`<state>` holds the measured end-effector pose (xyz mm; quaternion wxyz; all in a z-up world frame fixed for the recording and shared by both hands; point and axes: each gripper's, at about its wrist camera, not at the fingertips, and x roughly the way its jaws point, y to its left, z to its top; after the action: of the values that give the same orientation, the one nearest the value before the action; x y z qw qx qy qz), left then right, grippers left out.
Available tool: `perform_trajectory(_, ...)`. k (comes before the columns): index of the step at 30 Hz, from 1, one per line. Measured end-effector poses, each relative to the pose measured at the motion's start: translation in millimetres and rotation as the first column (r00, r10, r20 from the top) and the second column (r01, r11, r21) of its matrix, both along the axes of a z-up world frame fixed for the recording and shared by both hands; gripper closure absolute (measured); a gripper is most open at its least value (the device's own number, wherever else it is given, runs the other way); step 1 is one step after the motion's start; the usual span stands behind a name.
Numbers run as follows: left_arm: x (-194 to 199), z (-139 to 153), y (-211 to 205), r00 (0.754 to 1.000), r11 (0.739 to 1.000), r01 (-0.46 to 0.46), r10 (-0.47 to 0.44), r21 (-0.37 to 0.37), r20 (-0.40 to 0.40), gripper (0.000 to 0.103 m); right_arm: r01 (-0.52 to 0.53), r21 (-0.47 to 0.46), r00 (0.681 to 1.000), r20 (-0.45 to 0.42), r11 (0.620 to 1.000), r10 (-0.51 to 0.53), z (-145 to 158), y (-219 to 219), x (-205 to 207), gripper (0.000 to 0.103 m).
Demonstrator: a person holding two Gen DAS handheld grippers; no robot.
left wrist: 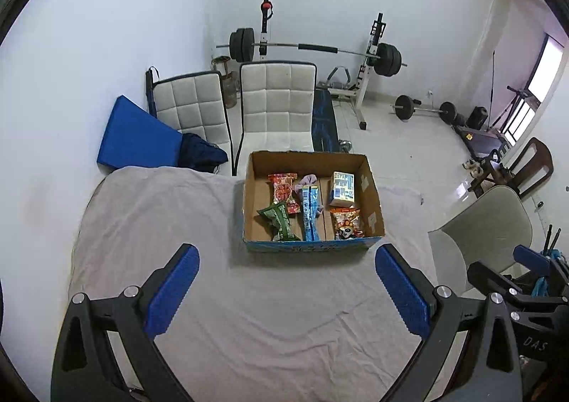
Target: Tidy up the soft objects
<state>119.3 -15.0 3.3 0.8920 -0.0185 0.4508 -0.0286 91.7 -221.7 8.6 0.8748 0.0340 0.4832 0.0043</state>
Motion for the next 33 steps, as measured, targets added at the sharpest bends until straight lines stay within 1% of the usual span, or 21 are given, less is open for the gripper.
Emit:
perform_trajectory(3, -4.5, 4.6, -2.2, 0.999, 1.000, -0.016, 0.015, 0.023, 0.037, 0.001, 0.010, -0.006, 0.999, 0.039, 1.000, -0.010, 11.6, -2.7, -4.3, 0.000)
perform_trajectory(5, -4.9, 5.9, -1.6, 0.999, 0.999, -0.023, 0.022, 0.025, 0.049, 0.001, 0.018, -0.003, 0.998, 0.056, 1.000, -0.018, 13.1, -3.8, -1.1, 0.000)
perform_trajectory(12, 2.0, 4.1, 2.3, 0.996, 0.998, -0.053, 0.049, 0.043, 0.074, 0.001, 0.036, -0.043, 0.996, 0.086, 0.998, -0.033, 13.6, -2.9, 11.8, 0.000)
perform_trajectory(19, 8.5, 5.5, 0.9, 0.995, 0.997, -0.054, 0.049, 0.055, 0.083, 0.001, 0.044, -0.071, 0.995, 0.087, 0.996, -0.038, 6.3, -1.1, 23.4, 0.000)
perform_trajectory(33, 10.0, 5.3, -5.3, 0.997, 0.998, -0.031, 0.027, 0.047, 0.077, 0.001, 0.064, -0.055, 0.993, 0.102, 0.996, -0.059, 8.9, -5.6, 25.1, 0.000)
